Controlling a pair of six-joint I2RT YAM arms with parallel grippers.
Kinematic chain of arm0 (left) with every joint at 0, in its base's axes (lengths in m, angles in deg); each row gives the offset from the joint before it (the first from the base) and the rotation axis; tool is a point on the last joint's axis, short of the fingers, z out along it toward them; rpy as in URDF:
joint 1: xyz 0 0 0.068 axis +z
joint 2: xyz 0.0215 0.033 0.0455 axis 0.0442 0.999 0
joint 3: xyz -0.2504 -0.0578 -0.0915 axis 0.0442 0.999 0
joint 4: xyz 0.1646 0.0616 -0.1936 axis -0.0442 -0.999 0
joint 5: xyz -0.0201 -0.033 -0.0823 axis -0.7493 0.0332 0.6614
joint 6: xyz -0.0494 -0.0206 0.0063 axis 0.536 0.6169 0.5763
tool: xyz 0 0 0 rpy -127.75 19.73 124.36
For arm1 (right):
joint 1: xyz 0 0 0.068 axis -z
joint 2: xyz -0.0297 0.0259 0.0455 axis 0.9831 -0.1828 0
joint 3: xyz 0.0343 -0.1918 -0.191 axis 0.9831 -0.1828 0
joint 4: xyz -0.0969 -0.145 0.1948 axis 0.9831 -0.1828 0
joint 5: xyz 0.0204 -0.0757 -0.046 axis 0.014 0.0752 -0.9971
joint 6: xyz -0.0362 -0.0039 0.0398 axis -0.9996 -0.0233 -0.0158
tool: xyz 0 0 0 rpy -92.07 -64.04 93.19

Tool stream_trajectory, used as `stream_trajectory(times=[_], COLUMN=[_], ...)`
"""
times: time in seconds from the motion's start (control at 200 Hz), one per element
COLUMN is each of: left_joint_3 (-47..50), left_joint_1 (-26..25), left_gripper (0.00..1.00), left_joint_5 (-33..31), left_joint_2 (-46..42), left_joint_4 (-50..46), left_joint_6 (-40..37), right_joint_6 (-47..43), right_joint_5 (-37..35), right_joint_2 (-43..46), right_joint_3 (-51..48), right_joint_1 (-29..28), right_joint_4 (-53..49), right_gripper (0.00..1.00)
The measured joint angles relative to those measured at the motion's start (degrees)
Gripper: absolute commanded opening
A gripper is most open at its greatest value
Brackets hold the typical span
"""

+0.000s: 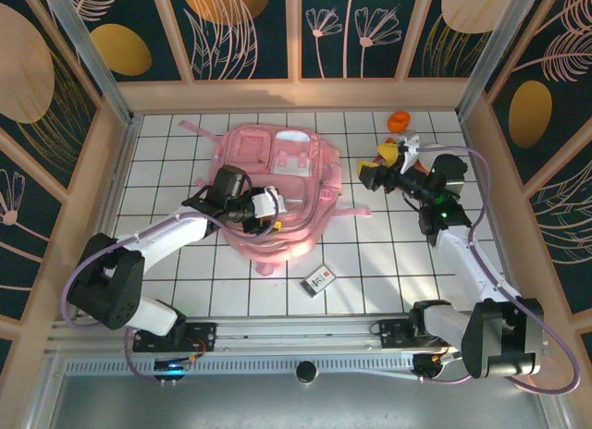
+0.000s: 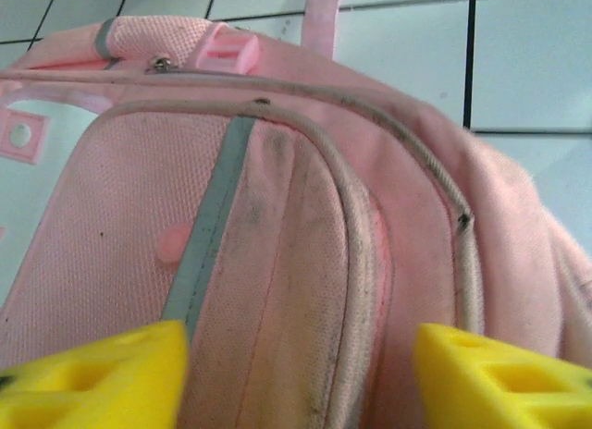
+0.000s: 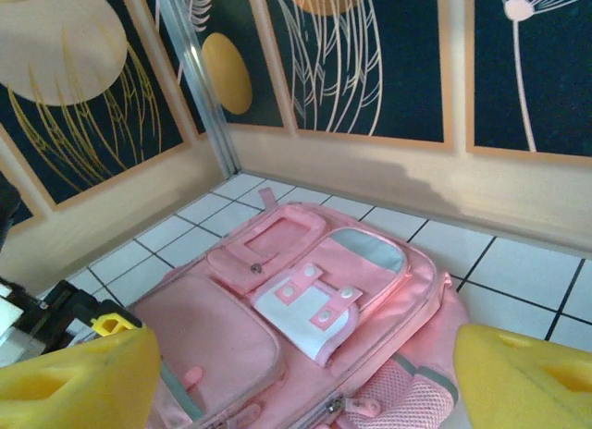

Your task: Pack the student bag

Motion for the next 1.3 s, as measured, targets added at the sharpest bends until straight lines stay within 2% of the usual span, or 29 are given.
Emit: stream_trajectory(times=[0.18,0.225,0.345,0.47,0.831,1.151,1.301], left_joint_3=[1.51,2.97,5.79,7.43,10.12,10.12,10.14], left_joint_1=[0.04,0.5,3.17,5.11,5.4,5.51,5.51], left_gripper=[0.04,0.0,0.0,0.0,0.0,0.0,0.0], left_joint_5=[0.44,1.05,4.2,6.8,9.11,9.9,9.77], left_joint_2=[-0.39,-1.77,-5.73,-9.14,-10.84,-10.84,-10.84], left_joint_4=[3.13,4.92,7.69,8.74,11.98,12.17,12.46], left_joint_6=[1.73,2.91,4.85,5.79,6.43,6.45,7.48], right_joint_6=[-3.98,-5.86,-12.31,-23.12,-45.0,-52.63,-52.87], right_joint_5=[0.7,0.83,1.57,1.95,5.99,9.62,10.71], right_joint_2=[-2.93,-3.78,-6.64,-11.26,-29.68,-39.08,-40.65], right_joint_3=[0.02,0.13,2.38,7.54,21.2,29.2,30.16], right_joint_1=[0.0,0.0,-0.79,-5.11,-14.62,-18.82,-19.52], right_joint_4=[-0.52,-1.27,-6.25,-14.56,-32.35,-40.17,-42.23], right_gripper=[0.8,0.77,0.74,0.74,0.74,0.72,0.65])
